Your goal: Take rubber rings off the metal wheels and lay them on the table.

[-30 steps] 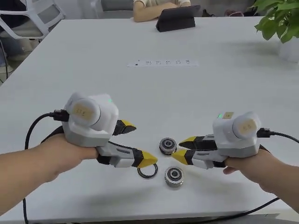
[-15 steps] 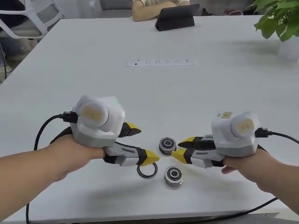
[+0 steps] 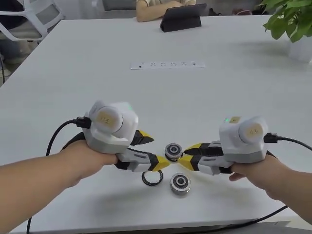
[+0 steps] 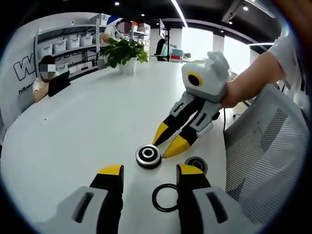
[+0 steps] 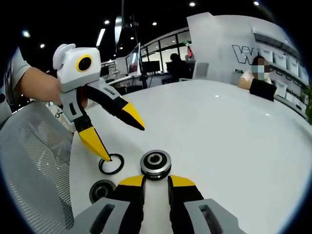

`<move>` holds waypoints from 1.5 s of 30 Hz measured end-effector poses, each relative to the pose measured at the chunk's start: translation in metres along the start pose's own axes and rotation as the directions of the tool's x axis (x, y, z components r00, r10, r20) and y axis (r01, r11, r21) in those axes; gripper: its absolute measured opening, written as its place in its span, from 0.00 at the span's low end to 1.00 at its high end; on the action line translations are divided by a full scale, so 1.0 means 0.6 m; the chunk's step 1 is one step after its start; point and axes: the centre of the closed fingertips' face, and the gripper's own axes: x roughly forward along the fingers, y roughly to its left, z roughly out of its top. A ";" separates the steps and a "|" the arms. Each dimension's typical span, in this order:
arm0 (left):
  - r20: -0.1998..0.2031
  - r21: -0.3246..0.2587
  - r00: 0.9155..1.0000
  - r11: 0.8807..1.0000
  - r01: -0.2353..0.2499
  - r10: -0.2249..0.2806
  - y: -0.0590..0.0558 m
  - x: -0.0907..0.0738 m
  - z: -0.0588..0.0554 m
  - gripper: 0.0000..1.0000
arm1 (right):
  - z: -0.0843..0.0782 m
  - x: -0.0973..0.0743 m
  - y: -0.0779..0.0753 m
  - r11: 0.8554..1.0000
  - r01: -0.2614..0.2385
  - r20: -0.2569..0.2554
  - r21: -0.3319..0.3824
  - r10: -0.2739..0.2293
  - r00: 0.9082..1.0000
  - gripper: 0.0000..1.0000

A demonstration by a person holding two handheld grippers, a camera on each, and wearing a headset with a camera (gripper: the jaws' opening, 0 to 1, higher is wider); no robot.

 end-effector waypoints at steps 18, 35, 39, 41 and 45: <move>-0.013 0.010 1.000 1.000 0.015 -0.015 -0.001 0.030 0.008 0.27 | -0.002 0.000 -0.003 1.000 0.004 0.000 0.017 -0.004 1.000 0.12; -0.038 0.029 0.999 0.999 0.017 -0.016 -0.003 0.052 0.006 0.18 | -0.003 0.001 -0.004 1.000 0.005 0.004 0.024 -0.005 1.000 0.12; -0.044 0.031 0.999 0.999 0.016 -0.015 -0.002 0.054 0.006 0.14 | -0.004 0.000 -0.006 1.000 0.007 0.005 0.026 -0.007 1.000 0.12; -0.048 0.035 0.999 0.999 0.015 -0.014 0.001 0.057 0.004 0.14 | -0.003 0.000 -0.006 1.000 0.008 0.006 0.027 -0.008 1.000 0.12; -0.049 0.044 0.999 0.999 0.012 -0.010 0.001 0.059 0.007 0.12 | -0.003 0.000 -0.006 1.000 0.007 0.007 0.028 -0.008 1.000 0.12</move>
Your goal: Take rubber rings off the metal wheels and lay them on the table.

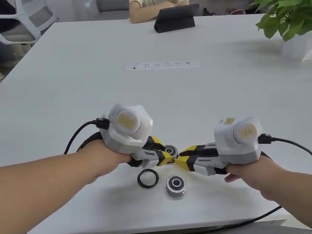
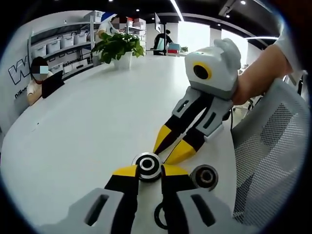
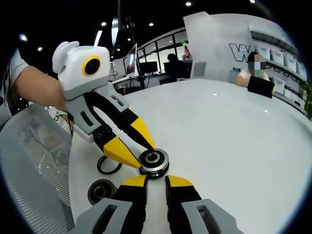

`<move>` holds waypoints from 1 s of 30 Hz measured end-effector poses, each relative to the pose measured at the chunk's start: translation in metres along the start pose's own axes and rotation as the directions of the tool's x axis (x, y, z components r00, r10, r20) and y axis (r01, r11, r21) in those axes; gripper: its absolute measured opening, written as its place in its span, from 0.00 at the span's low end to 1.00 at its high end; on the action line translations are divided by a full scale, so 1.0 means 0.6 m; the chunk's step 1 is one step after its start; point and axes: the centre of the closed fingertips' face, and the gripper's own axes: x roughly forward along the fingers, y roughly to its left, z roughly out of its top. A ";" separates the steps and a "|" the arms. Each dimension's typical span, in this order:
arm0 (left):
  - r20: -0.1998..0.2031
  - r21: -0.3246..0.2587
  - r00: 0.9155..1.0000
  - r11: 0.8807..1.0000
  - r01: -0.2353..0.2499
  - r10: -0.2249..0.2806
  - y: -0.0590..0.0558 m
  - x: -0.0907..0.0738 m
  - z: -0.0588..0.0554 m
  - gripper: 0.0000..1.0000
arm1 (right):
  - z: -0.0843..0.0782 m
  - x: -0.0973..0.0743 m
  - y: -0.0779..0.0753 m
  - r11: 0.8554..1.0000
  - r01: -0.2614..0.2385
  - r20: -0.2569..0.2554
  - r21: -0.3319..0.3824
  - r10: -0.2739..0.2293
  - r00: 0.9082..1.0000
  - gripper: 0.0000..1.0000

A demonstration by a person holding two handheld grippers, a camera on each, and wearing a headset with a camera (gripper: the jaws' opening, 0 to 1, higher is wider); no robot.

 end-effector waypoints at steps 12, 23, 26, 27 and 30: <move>0.001 -0.022 1.000 1.000 -0.017 0.017 0.002 0.007 0.005 0.09 | 0.001 0.000 -0.001 1.000 -0.002 0.005 0.011 0.002 1.000 0.12; 0.001 -0.025 1.000 0.999 -0.030 0.030 0.006 0.009 0.006 0.07 | 0.003 0.001 -0.002 1.000 -0.022 0.011 0.011 0.022 1.000 0.12; 0.002 -0.038 0.999 0.999 -0.035 0.035 0.007 0.011 0.006 0.07 | 0.004 0.000 -0.005 0.999 -0.035 0.014 0.039 0.035 0.999 0.11; 0.003 -0.038 0.999 0.999 -0.038 0.038 0.007 0.011 0.006 0.07 | 0.003 0.000 -0.004 0.999 -0.037 0.014 0.037 0.037 0.999 0.11; 0.003 -0.041 0.999 0.998 -0.043 0.043 0.006 0.011 0.006 0.07 | 0.003 0.000 -0.003 0.998 -0.039 0.015 0.041 0.039 0.999 0.11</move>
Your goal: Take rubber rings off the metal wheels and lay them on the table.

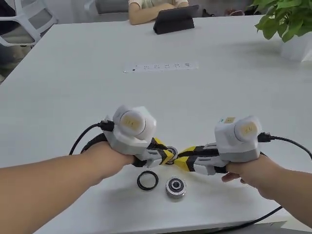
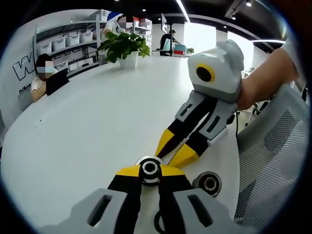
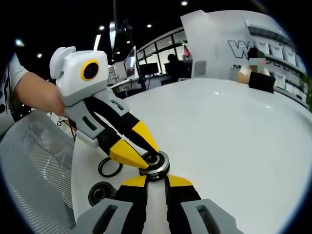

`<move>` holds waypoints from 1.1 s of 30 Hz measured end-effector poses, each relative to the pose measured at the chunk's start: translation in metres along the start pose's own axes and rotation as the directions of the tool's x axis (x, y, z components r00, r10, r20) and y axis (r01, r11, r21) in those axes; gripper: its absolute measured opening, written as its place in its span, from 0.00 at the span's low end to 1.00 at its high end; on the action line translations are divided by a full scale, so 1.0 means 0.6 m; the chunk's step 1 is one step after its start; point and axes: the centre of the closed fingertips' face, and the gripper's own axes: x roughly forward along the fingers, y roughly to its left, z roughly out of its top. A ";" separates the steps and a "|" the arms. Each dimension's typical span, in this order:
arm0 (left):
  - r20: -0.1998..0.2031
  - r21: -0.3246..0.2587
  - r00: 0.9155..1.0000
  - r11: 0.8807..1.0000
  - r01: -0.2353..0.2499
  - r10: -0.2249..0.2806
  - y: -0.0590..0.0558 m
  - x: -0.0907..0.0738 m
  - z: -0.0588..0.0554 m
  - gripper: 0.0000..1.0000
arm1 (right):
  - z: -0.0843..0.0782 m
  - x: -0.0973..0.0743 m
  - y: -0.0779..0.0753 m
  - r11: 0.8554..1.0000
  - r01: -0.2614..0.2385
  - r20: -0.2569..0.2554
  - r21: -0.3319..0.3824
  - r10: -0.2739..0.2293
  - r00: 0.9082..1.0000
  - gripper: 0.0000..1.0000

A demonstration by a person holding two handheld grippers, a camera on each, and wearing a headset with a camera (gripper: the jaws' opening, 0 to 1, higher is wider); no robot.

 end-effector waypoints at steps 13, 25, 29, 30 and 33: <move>-0.006 -0.002 1.000 1.000 -0.008 0.008 -0.001 -0.001 0.000 0.07 | -0.004 -0.002 -0.003 0.999 0.030 -0.007 0.023 -0.030 1.000 0.00; 0.005 0.003 1.000 1.000 -0.011 0.011 -0.004 0.002 0.003 0.07 | -0.005 -0.007 -0.012 0.985 0.039 0.034 0.170 -0.046 0.998 0.00; 0.005 0.005 1.000 1.000 -0.011 0.011 -0.005 0.002 0.003 0.07 | -0.005 -0.009 -0.013 0.976 0.035 0.042 0.213 -0.045 0.998 0.00; 0.005 0.005 1.000 1.000 -0.012 0.012 -0.005 0.002 0.003 0.07 | -0.005 -0.009 -0.013 0.976 0.035 0.045 0.215 -0.046 0.998 0.00; 0.005 0.006 1.000 1.000 -0.013 0.013 -0.005 0.002 0.003 0.07 | -0.004 -0.011 -0.012 0.971 0.032 0.053 0.237 -0.046 0.998 0.00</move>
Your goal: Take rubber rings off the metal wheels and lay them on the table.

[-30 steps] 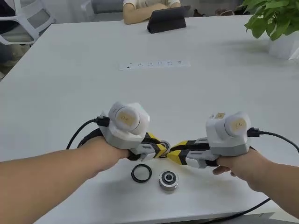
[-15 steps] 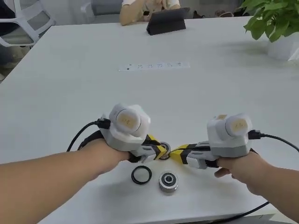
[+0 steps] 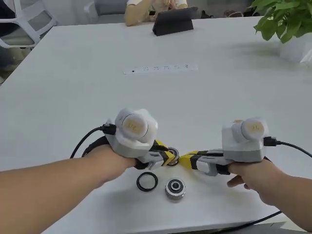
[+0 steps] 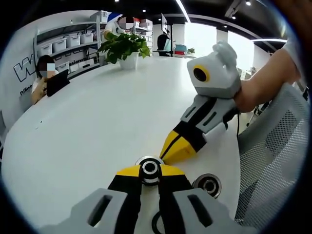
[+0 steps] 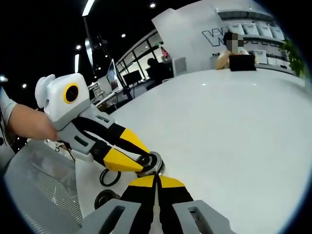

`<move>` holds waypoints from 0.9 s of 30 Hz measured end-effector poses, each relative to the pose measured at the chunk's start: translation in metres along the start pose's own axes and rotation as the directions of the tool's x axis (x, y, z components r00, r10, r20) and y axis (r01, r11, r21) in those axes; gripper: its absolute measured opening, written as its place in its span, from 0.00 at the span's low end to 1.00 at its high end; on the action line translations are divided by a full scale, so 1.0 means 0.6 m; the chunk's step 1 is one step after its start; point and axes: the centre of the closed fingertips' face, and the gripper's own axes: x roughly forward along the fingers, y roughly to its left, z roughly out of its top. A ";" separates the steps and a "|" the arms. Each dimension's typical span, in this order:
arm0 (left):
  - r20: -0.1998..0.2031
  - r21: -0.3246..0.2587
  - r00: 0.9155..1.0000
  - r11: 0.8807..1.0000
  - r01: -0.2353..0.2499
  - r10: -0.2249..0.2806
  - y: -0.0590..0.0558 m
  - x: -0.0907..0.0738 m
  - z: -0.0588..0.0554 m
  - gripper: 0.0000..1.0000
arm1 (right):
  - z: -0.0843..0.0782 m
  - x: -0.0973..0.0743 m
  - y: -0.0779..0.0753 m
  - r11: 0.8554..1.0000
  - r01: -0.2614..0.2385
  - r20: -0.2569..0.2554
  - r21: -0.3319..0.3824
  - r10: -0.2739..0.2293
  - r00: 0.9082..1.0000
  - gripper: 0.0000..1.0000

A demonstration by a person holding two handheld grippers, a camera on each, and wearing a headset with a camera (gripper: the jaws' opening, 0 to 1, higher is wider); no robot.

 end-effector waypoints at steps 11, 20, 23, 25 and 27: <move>0.001 -0.004 1.000 1.000 -0.002 0.002 -0.002 0.001 0.000 0.07 | 0.001 -0.004 -0.001 0.998 -0.005 0.020 0.056 0.004 1.000 0.00; -0.001 0.002 1.000 1.000 0.001 -0.001 -0.002 0.001 0.001 0.07 | 0.021 -0.009 -0.001 0.995 -0.013 0.077 0.097 0.005 0.997 0.00; -0.002 0.003 1.000 1.000 0.000 0.000 -0.002 0.001 0.001 0.07 | 0.022 -0.009 0.001 0.994 -0.016 0.082 0.107 0.007 0.997 0.00; -0.005 0.004 1.000 1.000 -0.001 0.001 -0.002 0.001 0.001 0.07 | 0.024 -0.009 0.004 0.995 -0.017 0.083 0.102 0.009 0.997 0.00; -0.006 0.005 1.000 1.000 0.000 0.000 -0.002 0.002 0.001 0.07 | 0.024 -0.009 0.002 0.995 -0.016 0.080 0.099 0.008 0.997 0.00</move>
